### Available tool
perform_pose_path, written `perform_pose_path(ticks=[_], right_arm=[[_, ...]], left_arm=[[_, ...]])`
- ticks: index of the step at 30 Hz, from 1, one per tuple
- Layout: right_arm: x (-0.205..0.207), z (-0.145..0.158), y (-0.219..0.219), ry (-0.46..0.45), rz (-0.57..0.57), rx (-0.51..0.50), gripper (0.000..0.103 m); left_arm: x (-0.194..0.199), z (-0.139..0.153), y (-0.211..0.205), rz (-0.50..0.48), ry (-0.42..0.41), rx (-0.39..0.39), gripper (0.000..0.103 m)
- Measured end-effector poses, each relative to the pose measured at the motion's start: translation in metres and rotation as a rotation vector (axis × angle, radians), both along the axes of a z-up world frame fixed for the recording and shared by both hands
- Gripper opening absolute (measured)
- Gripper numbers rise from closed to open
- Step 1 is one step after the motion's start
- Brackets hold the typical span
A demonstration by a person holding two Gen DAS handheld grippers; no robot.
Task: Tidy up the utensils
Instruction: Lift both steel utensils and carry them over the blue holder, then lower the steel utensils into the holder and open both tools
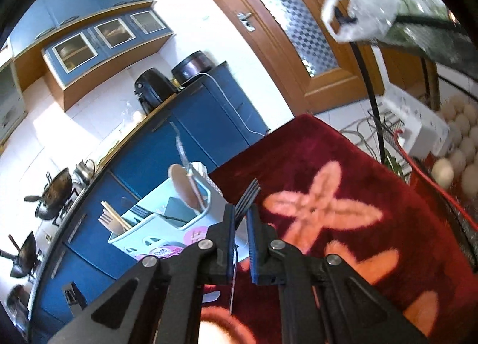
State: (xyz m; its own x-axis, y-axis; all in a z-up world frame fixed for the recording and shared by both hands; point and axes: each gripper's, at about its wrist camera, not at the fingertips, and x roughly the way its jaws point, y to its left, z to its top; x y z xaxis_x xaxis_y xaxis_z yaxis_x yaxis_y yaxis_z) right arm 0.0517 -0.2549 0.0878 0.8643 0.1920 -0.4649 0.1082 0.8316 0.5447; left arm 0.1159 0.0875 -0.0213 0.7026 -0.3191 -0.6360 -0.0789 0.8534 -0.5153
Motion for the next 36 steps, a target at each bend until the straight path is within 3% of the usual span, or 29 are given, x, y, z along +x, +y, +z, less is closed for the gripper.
perform_pose_path(ticks=[13,21,29,36], right_arm=[[-0.013,0.043,0.017,-0.085,0.058,-0.164,0.003],[-0.014,0.073,0.013,-0.123,0.102,-0.149,0.003],[-0.015,0.104,0.019,-0.186,0.144,-0.127,0.003],[0.002,0.128,0.034,-0.243,0.177,-0.113,0.003]], left_arm=[[-0.032,0.089,-0.019,-0.036,-0.266,0.167,0.001],[-0.047,0.158,-0.033,-0.112,-0.381,0.249,0.001],[-0.053,0.229,-0.046,-0.117,-0.484,0.425,0.001],[-0.035,0.263,-0.063,-0.083,-0.528,0.594,0.001]])
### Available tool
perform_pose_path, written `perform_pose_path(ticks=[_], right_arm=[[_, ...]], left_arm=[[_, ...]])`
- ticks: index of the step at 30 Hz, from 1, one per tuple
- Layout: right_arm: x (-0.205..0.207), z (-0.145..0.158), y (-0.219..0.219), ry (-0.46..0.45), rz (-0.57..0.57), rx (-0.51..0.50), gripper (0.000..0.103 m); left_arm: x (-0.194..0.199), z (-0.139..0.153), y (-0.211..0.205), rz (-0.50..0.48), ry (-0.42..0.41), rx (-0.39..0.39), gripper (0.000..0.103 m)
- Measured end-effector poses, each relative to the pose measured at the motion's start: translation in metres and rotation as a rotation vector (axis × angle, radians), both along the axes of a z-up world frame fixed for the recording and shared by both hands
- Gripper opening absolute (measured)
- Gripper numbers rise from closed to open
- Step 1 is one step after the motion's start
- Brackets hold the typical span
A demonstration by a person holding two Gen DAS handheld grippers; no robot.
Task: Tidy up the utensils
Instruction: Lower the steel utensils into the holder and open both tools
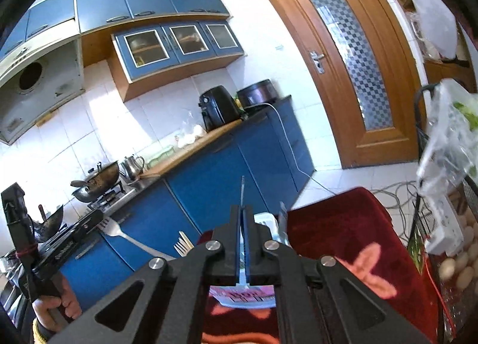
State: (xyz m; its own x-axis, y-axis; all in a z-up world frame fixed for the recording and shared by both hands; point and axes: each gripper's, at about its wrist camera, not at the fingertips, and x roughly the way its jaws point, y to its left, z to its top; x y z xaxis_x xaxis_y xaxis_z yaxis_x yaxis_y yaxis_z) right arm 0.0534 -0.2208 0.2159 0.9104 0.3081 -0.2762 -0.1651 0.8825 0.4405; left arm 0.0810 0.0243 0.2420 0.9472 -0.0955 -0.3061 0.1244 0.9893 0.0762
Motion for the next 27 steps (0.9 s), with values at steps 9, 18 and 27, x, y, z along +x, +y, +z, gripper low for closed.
perform_pose_path(ticks=[9,18,27], right_arm=[[0.043,0.008,0.018,-0.041,0.032,0.040,0.003],[0.084,-0.034,0.035,0.032,0.018,-0.041,0.003],[0.096,-0.071,0.031,0.158,0.052,-0.066,0.008]], left_arm=[[0.039,-0.015,-0.027,0.043,0.036,0.132,0.001],[0.069,-0.059,-0.040,0.010,0.127,0.108,0.001],[0.084,-0.094,-0.049,-0.063,0.236,0.019,0.006]])
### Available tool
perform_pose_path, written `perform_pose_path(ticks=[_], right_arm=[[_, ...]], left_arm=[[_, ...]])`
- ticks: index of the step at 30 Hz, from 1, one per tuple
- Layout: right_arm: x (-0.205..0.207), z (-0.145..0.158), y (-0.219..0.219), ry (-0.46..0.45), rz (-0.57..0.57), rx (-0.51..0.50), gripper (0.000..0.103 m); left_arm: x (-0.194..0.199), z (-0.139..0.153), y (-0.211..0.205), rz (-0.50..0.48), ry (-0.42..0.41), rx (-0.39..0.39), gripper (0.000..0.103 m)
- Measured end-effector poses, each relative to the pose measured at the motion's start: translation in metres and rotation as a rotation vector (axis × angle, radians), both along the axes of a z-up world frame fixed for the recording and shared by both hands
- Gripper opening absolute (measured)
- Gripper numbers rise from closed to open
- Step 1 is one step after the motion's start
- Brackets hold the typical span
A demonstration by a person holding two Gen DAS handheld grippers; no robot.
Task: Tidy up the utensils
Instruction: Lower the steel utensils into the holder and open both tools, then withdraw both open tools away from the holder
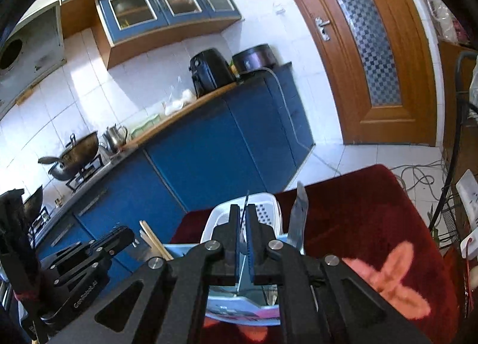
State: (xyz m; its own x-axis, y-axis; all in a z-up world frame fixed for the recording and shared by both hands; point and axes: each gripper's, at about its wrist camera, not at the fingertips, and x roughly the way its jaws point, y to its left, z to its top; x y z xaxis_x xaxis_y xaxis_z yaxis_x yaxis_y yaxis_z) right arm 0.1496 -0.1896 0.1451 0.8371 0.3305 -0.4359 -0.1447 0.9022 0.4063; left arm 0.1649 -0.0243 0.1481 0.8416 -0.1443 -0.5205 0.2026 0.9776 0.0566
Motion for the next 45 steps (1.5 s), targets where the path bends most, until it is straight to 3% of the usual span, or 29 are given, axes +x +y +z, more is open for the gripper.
perform_pose_path(ticks=[4,9,11,13,16,19,26,32,45], right_arm=[[-0.007,0.007,-0.001,-0.025,0.005,-0.011,0.021],[-0.021,0.025,-0.004,-0.069,0.011,-0.008,0.023],[-0.029,0.032,-0.005,-0.084,0.017,-0.011,0.028],[-0.035,0.037,-0.004,-0.097,0.021,-0.021,0.030],[-0.047,0.041,-0.002,-0.105,0.034,-0.040,0.032],[-0.061,0.039,0.000,-0.092,0.025,-0.052,0.043],[-0.091,0.018,0.008,-0.076,0.026,-0.105,0.055],[-0.111,-0.010,0.010,-0.053,0.004,-0.149,0.062],[-0.128,-0.068,0.013,0.029,-0.062,-0.222,0.078]], left_arm=[[-0.001,-0.002,-0.001,-0.013,-0.003,-0.030,0.008],[-0.012,0.011,0.001,-0.017,-0.034,-0.056,0.016],[-0.020,0.018,0.003,-0.016,-0.053,-0.068,0.035],[-0.028,0.024,0.004,-0.018,-0.074,-0.081,0.045],[-0.041,0.029,0.006,-0.022,-0.077,-0.094,0.046],[-0.054,0.027,0.009,-0.022,-0.064,-0.121,0.051],[-0.090,0.008,0.005,-0.019,-0.085,-0.100,0.065],[-0.115,-0.017,-0.003,-0.006,-0.083,-0.091,0.070],[-0.113,-0.079,0.008,0.072,0.067,-0.186,0.070]])
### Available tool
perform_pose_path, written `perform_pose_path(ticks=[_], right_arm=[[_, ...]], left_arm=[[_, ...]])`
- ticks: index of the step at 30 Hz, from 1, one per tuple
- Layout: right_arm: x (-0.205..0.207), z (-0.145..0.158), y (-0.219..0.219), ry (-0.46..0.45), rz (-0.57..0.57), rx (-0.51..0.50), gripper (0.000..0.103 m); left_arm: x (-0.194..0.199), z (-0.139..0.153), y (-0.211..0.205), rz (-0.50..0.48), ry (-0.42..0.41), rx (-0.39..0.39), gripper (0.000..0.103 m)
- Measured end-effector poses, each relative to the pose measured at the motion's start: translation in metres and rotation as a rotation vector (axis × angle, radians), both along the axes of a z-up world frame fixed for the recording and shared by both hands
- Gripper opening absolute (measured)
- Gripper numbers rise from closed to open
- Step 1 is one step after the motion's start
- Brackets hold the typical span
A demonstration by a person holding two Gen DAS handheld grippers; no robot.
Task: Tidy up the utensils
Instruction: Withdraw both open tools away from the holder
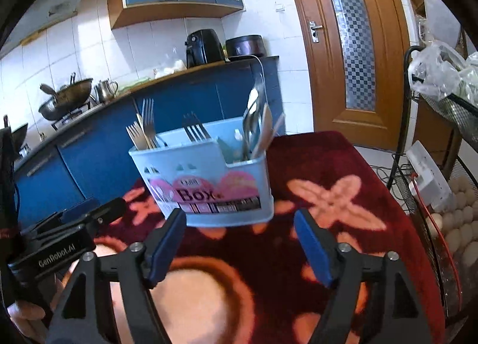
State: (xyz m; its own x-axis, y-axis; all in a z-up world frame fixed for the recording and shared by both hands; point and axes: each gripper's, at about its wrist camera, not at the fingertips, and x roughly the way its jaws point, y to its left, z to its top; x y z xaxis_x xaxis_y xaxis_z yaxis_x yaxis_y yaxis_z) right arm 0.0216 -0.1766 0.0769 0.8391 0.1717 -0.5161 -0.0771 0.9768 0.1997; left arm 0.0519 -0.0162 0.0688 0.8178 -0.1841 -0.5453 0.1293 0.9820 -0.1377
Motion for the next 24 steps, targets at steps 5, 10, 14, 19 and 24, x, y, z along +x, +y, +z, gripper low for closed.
perform_pose_path(ticks=[5,10,14,19,24], right_arm=[[-0.003,-0.016,0.001,0.022,-0.005,-0.013,0.079],[-0.003,-0.029,0.001,0.054,-0.003,-0.012,0.079],[-0.003,-0.034,-0.001,0.064,-0.008,-0.004,0.079],[-0.004,-0.040,-0.002,0.084,-0.009,0.007,0.079],[-0.005,-0.043,-0.002,0.092,-0.010,0.013,0.079]], left_arm=[[0.001,-0.017,-0.002,0.008,0.014,0.016,0.070],[0.002,-0.026,-0.005,0.016,0.022,0.032,0.070],[0.003,-0.034,-0.008,0.020,0.036,0.042,0.070],[0.001,-0.038,-0.011,0.019,0.036,0.054,0.070],[0.002,-0.040,-0.010,0.018,0.045,0.040,0.070]])
